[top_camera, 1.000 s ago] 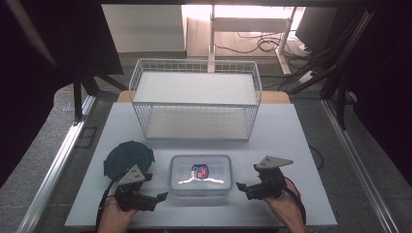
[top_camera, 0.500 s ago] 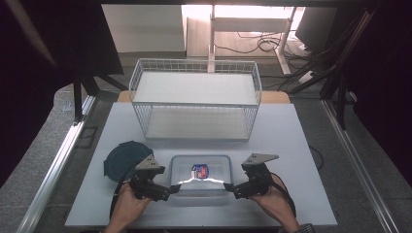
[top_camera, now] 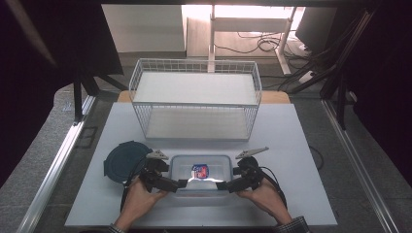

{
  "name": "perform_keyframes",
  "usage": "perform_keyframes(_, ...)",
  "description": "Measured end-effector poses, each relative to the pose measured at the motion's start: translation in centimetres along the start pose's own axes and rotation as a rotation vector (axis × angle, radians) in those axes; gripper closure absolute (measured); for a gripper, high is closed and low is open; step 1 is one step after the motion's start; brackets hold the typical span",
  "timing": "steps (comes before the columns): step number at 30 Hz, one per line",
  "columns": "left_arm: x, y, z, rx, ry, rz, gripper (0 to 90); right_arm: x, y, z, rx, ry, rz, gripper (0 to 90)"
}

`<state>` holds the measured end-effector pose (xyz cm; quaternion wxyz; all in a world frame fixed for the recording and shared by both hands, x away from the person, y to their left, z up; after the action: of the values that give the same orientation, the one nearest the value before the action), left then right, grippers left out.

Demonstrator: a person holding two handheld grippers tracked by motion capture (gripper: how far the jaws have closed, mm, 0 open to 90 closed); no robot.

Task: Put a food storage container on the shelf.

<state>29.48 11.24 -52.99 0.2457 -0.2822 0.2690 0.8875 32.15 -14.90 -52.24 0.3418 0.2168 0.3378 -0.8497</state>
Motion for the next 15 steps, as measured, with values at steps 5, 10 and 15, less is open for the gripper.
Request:
perform_keyframes(5,-0.1,0.2,-0.1,-0.007,-0.013,0.020,0.0,0.0,0.5,-0.4,-0.059,-0.008,-0.070,4.4)
perform_keyframes(10,0.0,0.4,-0.6,0.024,-0.011,0.072,0.0,0.1,0.5,0.2,-0.032,-0.008,-0.050,6.5)
perform_keyframes(15,0.0,0.8,-0.7,0.034,-0.026,0.057,0.0,0.3,0.7,0.6,-0.029,-0.006,-0.053,7.4)
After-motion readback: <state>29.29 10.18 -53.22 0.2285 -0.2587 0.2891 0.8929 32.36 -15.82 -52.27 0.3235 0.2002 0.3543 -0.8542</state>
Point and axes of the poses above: each handheld gripper's, and its own axes: z roughly backward along the jaws, x roughly out of its underside, y roughly to its right, the point moved 4 cm from there along -z, roughly forward along the jaws, and after that the axes turned 3 degrees about -x, right-handed, at the moved point
